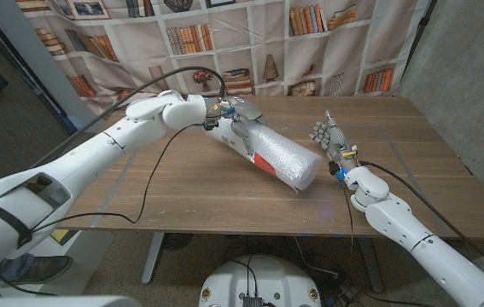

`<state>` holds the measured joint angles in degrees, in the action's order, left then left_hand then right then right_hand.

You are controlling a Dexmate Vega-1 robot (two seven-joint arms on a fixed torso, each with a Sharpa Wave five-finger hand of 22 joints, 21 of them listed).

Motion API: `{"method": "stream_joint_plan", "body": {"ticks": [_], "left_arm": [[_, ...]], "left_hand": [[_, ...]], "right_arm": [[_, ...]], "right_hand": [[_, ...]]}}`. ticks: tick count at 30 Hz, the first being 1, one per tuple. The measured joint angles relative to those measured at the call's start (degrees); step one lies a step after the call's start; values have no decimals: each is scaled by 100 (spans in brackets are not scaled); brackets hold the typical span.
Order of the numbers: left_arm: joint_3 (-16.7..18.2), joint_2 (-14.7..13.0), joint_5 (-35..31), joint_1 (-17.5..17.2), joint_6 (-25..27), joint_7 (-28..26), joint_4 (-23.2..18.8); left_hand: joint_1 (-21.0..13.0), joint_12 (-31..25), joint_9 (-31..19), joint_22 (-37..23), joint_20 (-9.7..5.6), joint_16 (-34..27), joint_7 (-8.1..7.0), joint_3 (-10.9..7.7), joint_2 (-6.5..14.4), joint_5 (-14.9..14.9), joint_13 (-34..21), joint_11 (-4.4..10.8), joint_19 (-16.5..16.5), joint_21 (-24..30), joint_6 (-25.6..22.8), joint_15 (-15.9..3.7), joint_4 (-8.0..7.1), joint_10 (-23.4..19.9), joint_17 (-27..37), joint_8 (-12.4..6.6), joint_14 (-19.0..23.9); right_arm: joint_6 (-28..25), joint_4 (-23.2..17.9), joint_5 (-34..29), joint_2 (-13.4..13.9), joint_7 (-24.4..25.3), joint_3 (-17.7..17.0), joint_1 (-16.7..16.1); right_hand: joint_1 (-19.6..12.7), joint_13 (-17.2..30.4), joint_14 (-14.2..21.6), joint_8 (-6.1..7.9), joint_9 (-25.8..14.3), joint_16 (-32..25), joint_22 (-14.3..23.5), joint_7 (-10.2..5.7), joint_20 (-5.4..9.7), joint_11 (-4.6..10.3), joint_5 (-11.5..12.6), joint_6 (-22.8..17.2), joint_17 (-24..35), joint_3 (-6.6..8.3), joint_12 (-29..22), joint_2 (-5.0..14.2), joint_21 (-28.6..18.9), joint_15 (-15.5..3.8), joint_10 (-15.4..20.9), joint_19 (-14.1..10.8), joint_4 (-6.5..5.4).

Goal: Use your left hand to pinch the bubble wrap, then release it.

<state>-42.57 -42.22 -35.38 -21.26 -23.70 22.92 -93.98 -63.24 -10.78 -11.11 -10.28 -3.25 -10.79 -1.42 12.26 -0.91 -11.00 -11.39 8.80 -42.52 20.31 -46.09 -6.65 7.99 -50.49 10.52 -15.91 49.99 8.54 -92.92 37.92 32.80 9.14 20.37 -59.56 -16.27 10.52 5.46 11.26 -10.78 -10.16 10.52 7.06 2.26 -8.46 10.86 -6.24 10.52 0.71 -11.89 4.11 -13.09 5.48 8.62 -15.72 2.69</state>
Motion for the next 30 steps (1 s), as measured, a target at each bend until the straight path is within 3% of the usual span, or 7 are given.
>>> {"method": "stream_joint_plan", "body": {"ticks": [1, 3, 5, 10, 22, 23, 30], "left_arm": [[-9, 0, -7, 10, -1, 8, 5], [-16, 0, -22, 20, -3, 17, 15], [-27, 0, -39, 33, -8, 19, 24], [-46, 1, -94, 56, -24, 22, 38], [-70, 2, -203, 86, -39, 22, 44], [-71, 1, -213, 86, -39, 22, 44], [-75, -15, -269, 88, -30, 24, 11]], "left_hand": [[15, 0, 0, 0, 19, 6, 9, -43, 15, 0, 0, 2, 19, 0, 25, 8, 43, 41, -2, 22, -34], [30, 29, 0, 5, 14, 26, -31, -397, 30, 20, 2, -6, 89, -49, 70, 42, 397, 154, -14, 63, -145], [31, 43, 0, 5, 31, 26, -43, -435, 31, 21, 13, 11, 113, -83, 140, 73, 435, 201, -15, 109, -218], [106, 43, -1, 1, 51, 26, -104, -428, 106, 22, 26, 21, 173, -127, 201, 124, 428, 325, -15, 173, -367], [188, 44, -1, -5, 144, 66, -135, -222, 189, 38, 28, 21, 410, -299, 501, 231, 222, 677, -13, 336, -841], [100, 44, -1, -5, 153, 67, -135, -201, 322, 40, 28, 26, 420, -321, 541, 256, 201, 733, -15, 344, -868], [143, 44, -1, -2, 183, 69, -156, -105, 415, 42, 28, 26, 450, -359, 663, 301, 104, 865, 5, 388, -1050]], "right_arm": [[1, 5, 0, -4, 0, 3, 2], [2, 9, 0, -8, 0, 6, 4], [2, 10, 0, -12, 0, 8, 6], [5, 13, -5, -21, 13, 10, 8], [14, 23, -16, -34, 38, 14, 9], [15, 23, -16, -35, 40, 14, 9], [16, 18, -20, -33, 58, 13, -3]], "right_hand": [[0, 0, 0, 0, 0, 0, 0, 0, 0, 0, 0, 0, 0, 0, 0, 0, 0, 0, 0, 0, 0], [0, 0, 0, 0, 0, 0, 0, 0, 0, 0, 0, 0, 0, 0, 0, 0, 0, 0, 0, 0, 0], [0, 0, 0, 0, 0, 0, 0, 0, 0, 0, 0, 0, 0, 0, 0, 0, 0, 0, 0, 0, 0], [0, 0, 0, 0, 0, 0, 0, 0, 0, 0, 0, 0, 0, 0, 0, 0, 0, 0, 0, 0, 0], [0, 0, 0, 0, 0, 0, 0, 0, 0, 0, 0, 0, 0, 0, 0, 0, 0, 0, 0, 0, 0], [0, 0, 0, 0, 0, 0, 0, 0, 0, 0, 0, 0, 0, 0, 0, 0, 0, 0, 0, 0, 0], [0, 0, 0, 0, 0, 0, 0, 0, 0, 0, 0, 0, 0, 0, 0, 0, 0, 0, 0, 0, 0]]}}
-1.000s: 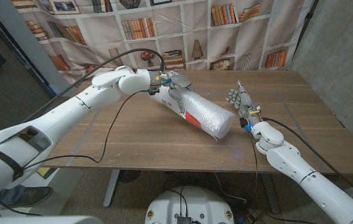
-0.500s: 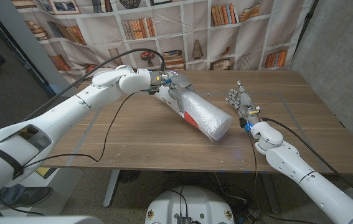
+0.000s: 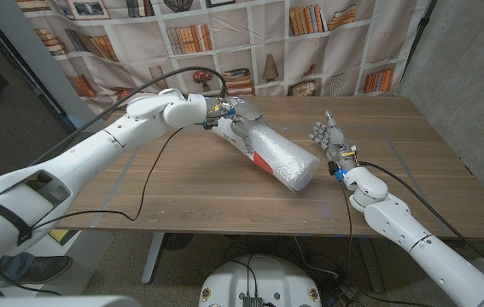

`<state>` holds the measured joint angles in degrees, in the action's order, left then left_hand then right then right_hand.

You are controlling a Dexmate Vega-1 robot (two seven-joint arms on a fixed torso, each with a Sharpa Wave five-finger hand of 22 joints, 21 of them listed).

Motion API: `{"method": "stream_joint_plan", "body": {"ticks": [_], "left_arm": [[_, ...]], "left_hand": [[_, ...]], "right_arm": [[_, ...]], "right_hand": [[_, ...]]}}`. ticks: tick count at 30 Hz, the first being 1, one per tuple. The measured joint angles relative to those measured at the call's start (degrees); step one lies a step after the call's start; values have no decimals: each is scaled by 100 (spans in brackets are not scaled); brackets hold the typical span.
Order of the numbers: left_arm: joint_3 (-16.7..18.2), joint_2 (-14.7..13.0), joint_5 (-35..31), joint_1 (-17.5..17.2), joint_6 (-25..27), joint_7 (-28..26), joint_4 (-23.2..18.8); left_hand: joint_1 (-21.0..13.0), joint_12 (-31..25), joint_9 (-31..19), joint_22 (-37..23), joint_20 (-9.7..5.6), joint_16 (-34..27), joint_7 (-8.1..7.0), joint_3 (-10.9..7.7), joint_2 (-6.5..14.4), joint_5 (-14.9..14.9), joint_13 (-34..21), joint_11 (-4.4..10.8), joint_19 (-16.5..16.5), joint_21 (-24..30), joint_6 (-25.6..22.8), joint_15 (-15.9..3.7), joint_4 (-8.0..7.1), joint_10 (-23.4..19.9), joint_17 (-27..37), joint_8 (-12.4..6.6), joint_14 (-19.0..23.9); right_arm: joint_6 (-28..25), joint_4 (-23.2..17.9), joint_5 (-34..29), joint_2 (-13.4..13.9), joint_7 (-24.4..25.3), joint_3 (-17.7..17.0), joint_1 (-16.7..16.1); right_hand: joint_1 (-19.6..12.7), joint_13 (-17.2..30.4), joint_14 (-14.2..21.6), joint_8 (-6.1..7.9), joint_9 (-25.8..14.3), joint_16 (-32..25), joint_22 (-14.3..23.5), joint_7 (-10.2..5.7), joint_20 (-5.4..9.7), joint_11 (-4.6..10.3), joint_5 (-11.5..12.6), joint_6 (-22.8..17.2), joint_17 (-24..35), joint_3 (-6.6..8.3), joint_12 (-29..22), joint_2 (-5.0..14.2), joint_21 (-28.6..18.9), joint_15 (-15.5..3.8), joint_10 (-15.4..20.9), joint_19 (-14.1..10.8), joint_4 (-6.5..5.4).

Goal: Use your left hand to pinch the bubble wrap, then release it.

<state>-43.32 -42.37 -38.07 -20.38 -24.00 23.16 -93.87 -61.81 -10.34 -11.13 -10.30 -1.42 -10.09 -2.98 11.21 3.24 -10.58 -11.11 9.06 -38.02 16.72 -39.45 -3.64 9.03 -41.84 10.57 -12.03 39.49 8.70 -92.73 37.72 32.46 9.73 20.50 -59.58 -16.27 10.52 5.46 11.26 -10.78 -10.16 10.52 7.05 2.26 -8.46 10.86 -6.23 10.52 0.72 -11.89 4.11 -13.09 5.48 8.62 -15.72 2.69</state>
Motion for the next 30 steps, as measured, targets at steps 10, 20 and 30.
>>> {"method": "stream_joint_plan", "body": {"ticks": [10, 20, 30], "left_arm": [[-2, -19, -59, 0, 34, 29, -40], [-6, -44, -87, 0, 65, 98, -75], [-10, -62, -104, -31, 96, 133, -96]], "left_hand": [[202, 0, 2, -3, 122, 0, 12, -348, -7, -49, 1, 22, 369, -220, 277, 37, -587, 313, 0, 70, -413], [435, -1, 4, -3, 133, 0, 63, -544, -44, -94, 1, -23, 399, -256, 468, 37, -966, 582, 0, 89, -553], [509, -1, 9, -3, 133, -1, 52, -617, -44, -93, 1, -23, 398, -256, 479, 37, -1120, 611, -1, 99, -553]], "right_arm": [[-6, -43, -5, 16, 15, -6, -9], [-31, -48, -11, 17, 17, -3, -1], [-40, -48, -13, 11, 9, 12, 6]], "right_hand": [[0, 0, 0, 0, 0, 0, 0, 0, 0, 0, 0, 0, 0, 0, 0, 0, 0, 0, 0, 0, 0], [0, 0, 0, 0, 0, 0, 0, 0, 0, 0, 0, 0, 0, -17, 0, 0, 0, 0, 0, 0, 17], [0, 0, 0, 0, 0, 0, 0, 0, 0, 0, 0, 0, 0, -16, 0, 0, 0, 0, 0, 0, 16]]}}
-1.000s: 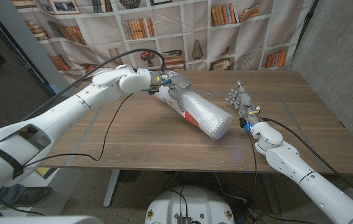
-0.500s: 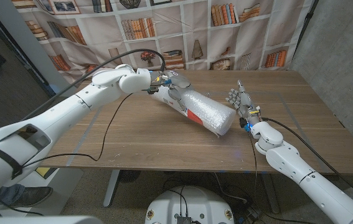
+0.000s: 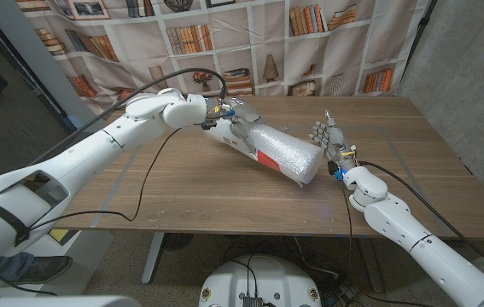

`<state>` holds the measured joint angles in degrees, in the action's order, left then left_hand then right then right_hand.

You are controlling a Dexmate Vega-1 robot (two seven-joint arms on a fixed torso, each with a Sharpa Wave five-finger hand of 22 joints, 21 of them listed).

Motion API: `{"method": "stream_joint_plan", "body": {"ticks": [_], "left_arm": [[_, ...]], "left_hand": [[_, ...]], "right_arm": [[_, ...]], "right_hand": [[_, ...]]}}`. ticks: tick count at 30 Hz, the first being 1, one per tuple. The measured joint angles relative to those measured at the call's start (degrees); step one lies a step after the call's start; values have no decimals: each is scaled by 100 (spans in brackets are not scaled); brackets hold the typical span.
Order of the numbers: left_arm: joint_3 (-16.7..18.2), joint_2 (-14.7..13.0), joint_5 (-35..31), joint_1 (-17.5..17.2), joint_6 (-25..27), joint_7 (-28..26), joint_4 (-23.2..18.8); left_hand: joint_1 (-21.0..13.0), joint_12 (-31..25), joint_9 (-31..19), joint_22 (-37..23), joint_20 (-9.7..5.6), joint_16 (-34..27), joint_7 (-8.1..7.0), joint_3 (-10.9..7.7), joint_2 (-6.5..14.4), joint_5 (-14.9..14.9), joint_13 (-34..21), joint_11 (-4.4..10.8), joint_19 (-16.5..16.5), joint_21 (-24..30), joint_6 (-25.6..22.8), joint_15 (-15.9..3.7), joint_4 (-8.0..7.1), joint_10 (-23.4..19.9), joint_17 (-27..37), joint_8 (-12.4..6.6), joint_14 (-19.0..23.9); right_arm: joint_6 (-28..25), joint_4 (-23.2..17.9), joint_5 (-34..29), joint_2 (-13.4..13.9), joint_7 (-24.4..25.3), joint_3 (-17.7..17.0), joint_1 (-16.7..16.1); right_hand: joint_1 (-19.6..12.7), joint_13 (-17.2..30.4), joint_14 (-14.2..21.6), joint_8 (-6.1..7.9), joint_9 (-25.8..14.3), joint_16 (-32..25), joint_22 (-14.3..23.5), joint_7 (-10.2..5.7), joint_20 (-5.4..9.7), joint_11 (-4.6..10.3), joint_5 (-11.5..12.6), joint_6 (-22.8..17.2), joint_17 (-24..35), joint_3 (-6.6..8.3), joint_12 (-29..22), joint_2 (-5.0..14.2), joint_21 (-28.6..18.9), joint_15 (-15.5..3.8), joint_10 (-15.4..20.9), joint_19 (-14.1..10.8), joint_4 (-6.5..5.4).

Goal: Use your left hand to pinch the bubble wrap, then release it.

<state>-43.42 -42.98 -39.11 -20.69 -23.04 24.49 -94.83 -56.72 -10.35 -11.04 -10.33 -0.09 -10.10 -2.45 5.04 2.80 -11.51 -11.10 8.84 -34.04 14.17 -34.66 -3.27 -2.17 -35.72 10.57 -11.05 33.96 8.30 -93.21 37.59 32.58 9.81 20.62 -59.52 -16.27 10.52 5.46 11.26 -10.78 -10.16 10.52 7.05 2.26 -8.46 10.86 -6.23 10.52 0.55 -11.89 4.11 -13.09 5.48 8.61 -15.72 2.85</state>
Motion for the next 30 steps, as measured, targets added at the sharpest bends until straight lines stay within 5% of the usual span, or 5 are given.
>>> {"method": "stream_joint_plan", "body": {"ticks": [13, 30], "left_arm": [[-107, 45, -39, -32, 8, 39, 126], [-269, 64, -490, -96, 60, -132, 115]], "left_hand": [[29, 0, -4, -24, -1, -1, -8, 0, -30, 1, 0, 8, 42, -44, 52, 2, -1, 30, -1, 1, -63], [142, 0, -5, -25, -94, -3, -78, 66, -47, -66, 1, 66, 605, -243, 432, 62, -97, 358, -2, 34, -495]], "right_arm": [[-10, 35, 8, -13, -15, 16, -3], [-48, 51, 40, -16, -17, 25, -29]], "right_hand": [[0, 0, 0, 0, 0, 0, 0, 0, 0, 0, 0, 0, 0, 0, 0, 0, 0, 0, 0, 0, 0], [0, 0, 0, 0, 0, 0, 0, 0, 0, 0, 0, 0, 0, 0, 0, 0, 0, 0, 0, 0, 0]]}}
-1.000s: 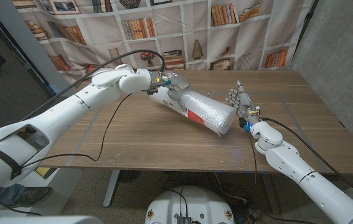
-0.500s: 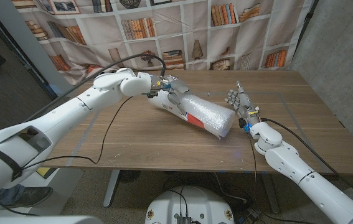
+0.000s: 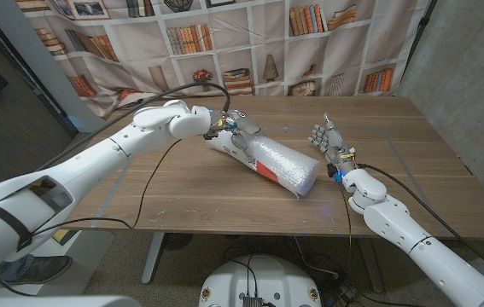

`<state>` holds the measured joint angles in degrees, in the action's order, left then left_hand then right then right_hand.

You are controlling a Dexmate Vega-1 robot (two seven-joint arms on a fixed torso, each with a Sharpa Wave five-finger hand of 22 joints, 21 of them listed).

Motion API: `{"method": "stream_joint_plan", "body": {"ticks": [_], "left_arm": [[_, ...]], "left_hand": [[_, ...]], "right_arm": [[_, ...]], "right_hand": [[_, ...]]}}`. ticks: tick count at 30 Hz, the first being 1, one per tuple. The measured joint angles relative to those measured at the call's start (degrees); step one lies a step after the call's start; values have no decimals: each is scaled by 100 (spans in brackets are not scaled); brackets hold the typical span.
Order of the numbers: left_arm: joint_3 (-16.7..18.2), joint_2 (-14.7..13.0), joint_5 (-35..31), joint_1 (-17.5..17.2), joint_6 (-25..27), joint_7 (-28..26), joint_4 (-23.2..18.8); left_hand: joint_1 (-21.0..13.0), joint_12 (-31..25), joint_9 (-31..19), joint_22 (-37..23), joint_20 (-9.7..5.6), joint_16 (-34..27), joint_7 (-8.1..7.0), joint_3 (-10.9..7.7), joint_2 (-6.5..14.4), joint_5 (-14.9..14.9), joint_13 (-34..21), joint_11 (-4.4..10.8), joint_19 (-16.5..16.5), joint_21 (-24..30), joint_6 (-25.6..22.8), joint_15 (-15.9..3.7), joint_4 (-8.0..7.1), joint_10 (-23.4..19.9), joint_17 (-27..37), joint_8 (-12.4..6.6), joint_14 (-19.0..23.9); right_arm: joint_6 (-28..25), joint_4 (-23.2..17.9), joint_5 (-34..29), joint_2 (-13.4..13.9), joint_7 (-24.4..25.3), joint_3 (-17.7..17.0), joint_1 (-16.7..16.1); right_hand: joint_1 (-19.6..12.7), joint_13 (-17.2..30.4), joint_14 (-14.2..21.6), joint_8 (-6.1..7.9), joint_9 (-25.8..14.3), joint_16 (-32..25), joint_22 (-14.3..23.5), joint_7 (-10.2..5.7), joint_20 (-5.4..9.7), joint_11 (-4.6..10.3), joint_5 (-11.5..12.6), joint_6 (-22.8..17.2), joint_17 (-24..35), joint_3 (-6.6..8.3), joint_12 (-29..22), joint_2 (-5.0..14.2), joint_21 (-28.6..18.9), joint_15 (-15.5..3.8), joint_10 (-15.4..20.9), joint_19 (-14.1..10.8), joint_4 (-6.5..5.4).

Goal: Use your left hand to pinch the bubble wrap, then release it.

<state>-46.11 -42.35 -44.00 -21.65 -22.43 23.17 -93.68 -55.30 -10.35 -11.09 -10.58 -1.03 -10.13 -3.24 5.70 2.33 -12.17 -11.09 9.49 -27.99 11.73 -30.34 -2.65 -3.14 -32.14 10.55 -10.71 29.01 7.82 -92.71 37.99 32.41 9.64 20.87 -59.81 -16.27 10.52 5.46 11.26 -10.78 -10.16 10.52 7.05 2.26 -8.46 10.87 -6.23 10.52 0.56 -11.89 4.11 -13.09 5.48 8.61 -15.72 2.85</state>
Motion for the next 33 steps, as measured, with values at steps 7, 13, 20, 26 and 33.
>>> {"method": "stream_joint_plan", "body": {"ticks": [7, 13, 20, 26, 33], "left_arm": [[-60, -3, -216, -2, 69, 9, -45], [-135, 5, -376, 10, 109, 95, -59], [-191, 31, -502, 36, 124, 118, -54], [-205, 41, -544, 40, 131, 81, -12], [-238, 47, -577, 73, 145, 110, 8]], "left_hand": [[113, -1, 0, 0, 18, 0, -8, 86, -42, -25, -1, 4, 249, -51, 334, -2, -49, 330, -1, 0, -329], [205, 40, -1, 0, 26, 0, -18, 133, -72, -68, -2, -36, 445, -94, 571, 19, -96, 614, -1, 12, -549], [220, 40, -1, 0, 2, 0, -13, 182, -88, -99, -2, -55, 531, -95, 681, 30, -97, 693, -1, 34, -622], [389, 40, -1, 19, 4, -1, 38, 255, -135, -136, -2, -139, 699, -94, 967, 20, -170, 942, -1, 33, -842], [697, 40, -1, 19, 30, -1, 119, 480, -247, -225, -2, -231, 1122, -94, 1740, 30, -305, 1635, -1, 55, -1430]], "right_arm": [[-23, -5, 2, 10, 0, 12, -9], [-43, -42, 6, 26, 12, 14, -40], [-61, -74, 9, 43, 36, 13, -67], [-98, -94, 9, 64, 51, 11, -69], [-143, -101, 3, 98, 34, 11, -48]], "right_hand": [[0, 0, 0, 0, 0, 0, 0, 0, 0, 0, 0, 0, 0, 0, 0, 0, 0, 0, 0, 0, 0], [0, 0, 0, 0, 0, 0, 0, 0, 0, 0, 0, 0, 0, 0, 0, 0, 0, 0, 0, 0, 0], [0, 0, 0, 0, 0, 0, 0, 0, 0, 0, 0, 0, 0, 0, 0, 0, 0, 0, 0, 0, 0], [0, 0, 0, 0, 0, 0, 0, 0, 0, 0, 0, 0, 0, 0, 0, 0, 10, 0, 0, 0, 0], [0, 0, 0, 0, 0, 0, 0, 0, 0, 0, 0, 0, 0, 0, 0, 0, 39, 0, 0, 0, 0]]}}
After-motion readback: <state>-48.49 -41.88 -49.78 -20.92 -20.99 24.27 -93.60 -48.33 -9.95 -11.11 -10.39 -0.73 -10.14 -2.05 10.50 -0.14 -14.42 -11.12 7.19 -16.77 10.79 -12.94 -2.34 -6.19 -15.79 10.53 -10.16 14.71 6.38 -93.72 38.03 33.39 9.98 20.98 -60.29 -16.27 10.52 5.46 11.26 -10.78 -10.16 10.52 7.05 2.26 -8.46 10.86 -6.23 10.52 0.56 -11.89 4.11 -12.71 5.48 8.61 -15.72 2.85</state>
